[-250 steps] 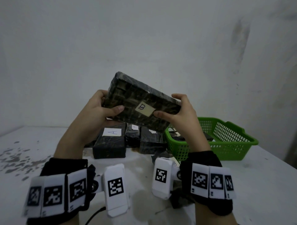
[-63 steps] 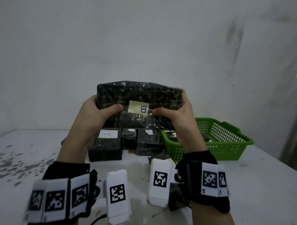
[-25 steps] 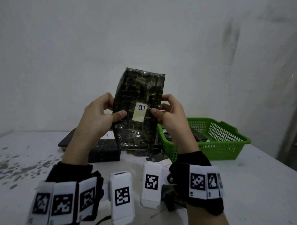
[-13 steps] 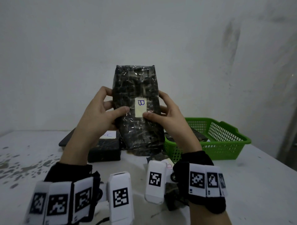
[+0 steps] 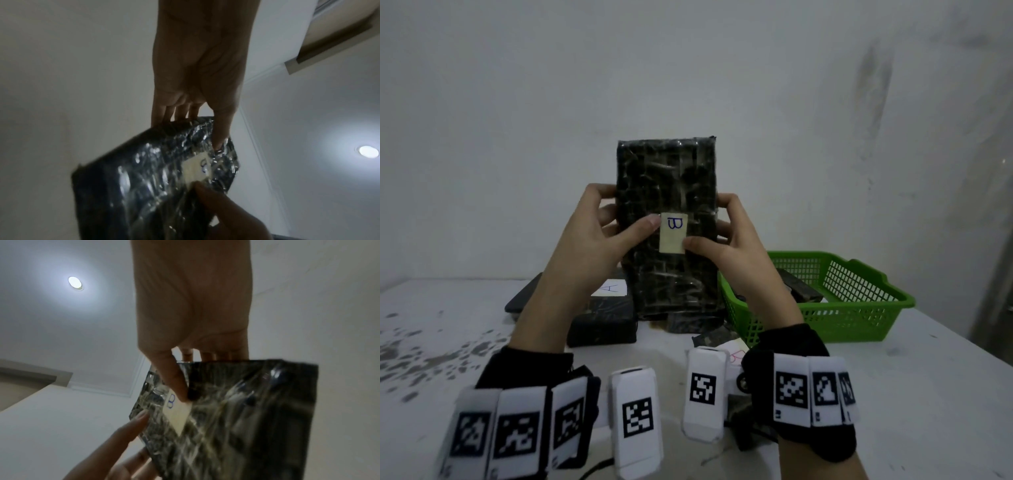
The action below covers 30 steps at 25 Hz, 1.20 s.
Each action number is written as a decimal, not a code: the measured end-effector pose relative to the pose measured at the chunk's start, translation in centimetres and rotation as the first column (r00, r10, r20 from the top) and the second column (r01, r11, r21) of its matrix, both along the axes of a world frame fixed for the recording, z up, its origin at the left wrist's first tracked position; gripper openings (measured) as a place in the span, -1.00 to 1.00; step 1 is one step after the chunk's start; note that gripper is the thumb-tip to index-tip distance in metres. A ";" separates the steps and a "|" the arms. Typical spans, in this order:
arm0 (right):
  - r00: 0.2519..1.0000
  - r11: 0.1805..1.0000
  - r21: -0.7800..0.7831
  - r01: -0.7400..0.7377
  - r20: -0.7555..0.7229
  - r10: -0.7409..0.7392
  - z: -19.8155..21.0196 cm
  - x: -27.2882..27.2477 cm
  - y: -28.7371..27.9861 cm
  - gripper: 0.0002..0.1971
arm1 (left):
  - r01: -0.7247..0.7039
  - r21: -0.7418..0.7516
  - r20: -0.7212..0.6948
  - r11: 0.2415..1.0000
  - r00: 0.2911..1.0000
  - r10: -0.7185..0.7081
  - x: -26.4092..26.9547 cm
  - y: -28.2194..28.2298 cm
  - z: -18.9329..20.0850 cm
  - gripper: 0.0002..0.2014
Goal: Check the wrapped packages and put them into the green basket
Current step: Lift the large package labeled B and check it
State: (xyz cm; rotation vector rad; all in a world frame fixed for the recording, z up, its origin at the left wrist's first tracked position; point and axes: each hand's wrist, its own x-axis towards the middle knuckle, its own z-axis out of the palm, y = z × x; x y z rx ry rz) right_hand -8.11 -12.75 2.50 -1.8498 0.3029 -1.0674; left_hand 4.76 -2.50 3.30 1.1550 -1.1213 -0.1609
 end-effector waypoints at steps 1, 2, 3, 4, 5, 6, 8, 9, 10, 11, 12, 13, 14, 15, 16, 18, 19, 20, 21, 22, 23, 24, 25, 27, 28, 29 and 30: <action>1.000 1.000 0.002 -0.015 0.005 0.015 0.0 -0.1 0.1 -0.65 | 0.015 -0.020 -0.004 1.000 1.000 -0.015 0.0 0.1 0.0 -0.67; 1.000 1.000 -0.002 -0.020 0.019 0.020 0.0 -0.1 0.1 -0.68 | 0.021 -0.025 -0.003 0.999 1.000 -0.021 0.1 0.1 0.0 -0.63; 0.999 1.000 -0.013 -0.016 0.036 0.016 0.1 -0.1 0.1 -0.70 | 0.022 -0.019 0.007 1.000 1.000 -0.022 0.2 0.1 0.0 -0.61; 0.998 1.000 -0.028 -0.006 0.055 0.008 0.2 0.0 0.1 -0.70 | 0.023 -0.007 0.027 1.000 0.999 -0.022 0.4 0.0 -0.1 -0.61; 0.997 0.999 -0.045 0.015 0.074 -0.011 0.2 0.0 0.1 -0.69 | 0.016 0.009 0.062 1.000 0.998 -0.017 0.5 0.0 -0.2 -0.60; 0.995 0.996 -0.070 0.049 0.093 -0.042 0.2 0.1 0.2 -0.68 | -0.005 0.020 0.108 1.000 0.994 0.002 0.5 -0.2 -0.3 -0.58; 0.984 0.981 -0.132 0.144 0.127 -0.127 0.1 0.3 0.2 -0.65 | -0.078 -0.001 0.207 0.997 0.975 0.077 0.3 -0.5 -0.4 -0.57; 0.978 0.971 -0.155 0.180 0.138 -0.159 0.0 0.3 0.2 -0.65 | -0.105 -0.023 0.236 0.994 0.966 0.107 0.1 -0.5 -0.5 -0.55; 0.974 0.964 -0.174 0.199 0.140 -0.176 0.0 0.4 0.2 -0.66 | -0.115 -0.038 0.249 0.993 0.961 0.120 0.0 -0.6 -0.5 -0.49; 0.975 0.961 -0.192 0.199 0.133 -0.175 0.0 0.3 0.2 -0.67 | -0.108 -0.038 0.244 0.993 0.963 0.114 0.0 -0.6 -0.5 -0.44; 0.981 0.962 -0.205 0.178 0.117 -0.156 0.1 0.2 0.3 -0.67 | -0.086 -0.035 0.227 0.996 0.970 0.092 0.2 -0.6 -0.6 -0.42; 0.988 0.967 -0.212 0.139 0.101 -0.120 0.2 0.0 0.4 -0.67 | -0.063 -0.025 0.211 0.998 0.975 0.066 0.4 -0.5 -0.5 -0.43; 0.993 0.972 -0.213 0.094 0.092 -0.076 0.3 -0.3 0.4 -0.68 | -0.049 -0.020 0.216 0.999 0.975 0.052 0.6 -0.5 -0.5 -0.47; 0.995 0.974 -0.218 0.058 0.091 -0.038 0.4 -0.4 0.5 -0.66 | -0.051 -0.013 0.244 0.999 0.968 0.052 0.6 -0.4 -0.4 -0.54; 0.995 0.972 -0.232 0.035 0.099 -0.013 0.5 -0.4 0.6 -0.63 | -0.067 -0.011 0.279 0.998 0.958 0.068 0.6 -0.3 -0.4 -0.63; 0.988 0.963 -0.261 0.063 0.154 -0.023 0.4 -0.1 0.6 -0.66 | -0.109 -0.009 0.308 0.994 0.945 0.106 0.3 -0.1 -0.3 -0.68; 0.978 0.959 -0.261 0.106 0.202 -0.053 0.3 0.1 0.5 -0.68 | -0.110 -0.004 0.301 0.994 0.948 0.106 0.2 -0.1 -0.2 -0.67; 0.963 0.952 -0.260 0.163 0.253 -0.096 0.2 0.1 0.2 -0.67 | -0.125 0.004 0.287 0.992 0.951 0.119 0.3 -0.2 -0.3 -0.65; 0.946 0.941 -0.265 0.212 0.297 -0.129 0.1 0.2 0.0 -0.64 | -0.158 0.006 0.250 0.987 0.956 0.151 0.4 -0.4 -0.3 -0.63; 0.933 0.929 -0.274 0.248 0.326 -0.153 0.0 0.3 -0.2 -0.59 | -0.208 0.017 0.190 0.978 0.961 0.201 0.9 -0.7 -0.5 -0.60; 0.925 0.921 -0.283 0.266 0.345 -0.161 0.0 0.4 -0.3 -0.56 | -0.222 0.034 0.073 0.975 0.973 0.219 1.2 -0.9 -0.5 -0.57; 0.920 0.921 -0.284 0.265 0.362 -0.153 0.1 0.4 -0.2 -0.54 | -0.167 0.052 -0.079 0.985 0.982 0.170 1.6 -1.0 -0.5 -0.56; 0.920 0.928 -0.281 0.243 0.370 -0.129 0.1 0.4 -0.2 -0.54 | -0.038 0.047 -0.239 0.998 0.970 0.048 1.6 -0.9 -0.4 -0.61; 0.946 0.942 -0.298 0.154 0.319 -0.054 0.2 0.4 0.1 -0.58 | 0.170 0.088 -0.375 0.982 0.918 -0.125 1.4 -0.9 -0.3 -0.57; 0.973 0.940 -0.327 0.094 0.232 -0.017 0.1 0.3 0.2 -0.59 | 0.191 0.108 -0.384 0.976 0.913 -0.137 1.4 -1.0 -0.3 -0.51; 0.994 0.929 -0.367 0.043 0.111 -0.002 0.1 0.3 0.3 -0.55 | 0.160 0.083 -0.390 0.984 0.914 -0.116 1.5 -1.2 -0.3 -0.50; 0.999 0.910 -0.414 0.013 -0.023 -0.025 0.1 0.2 0.3 -0.46 | 0.116 0.057 -0.414 0.992 0.906 -0.083 1.7 -1.3 -0.3 -0.52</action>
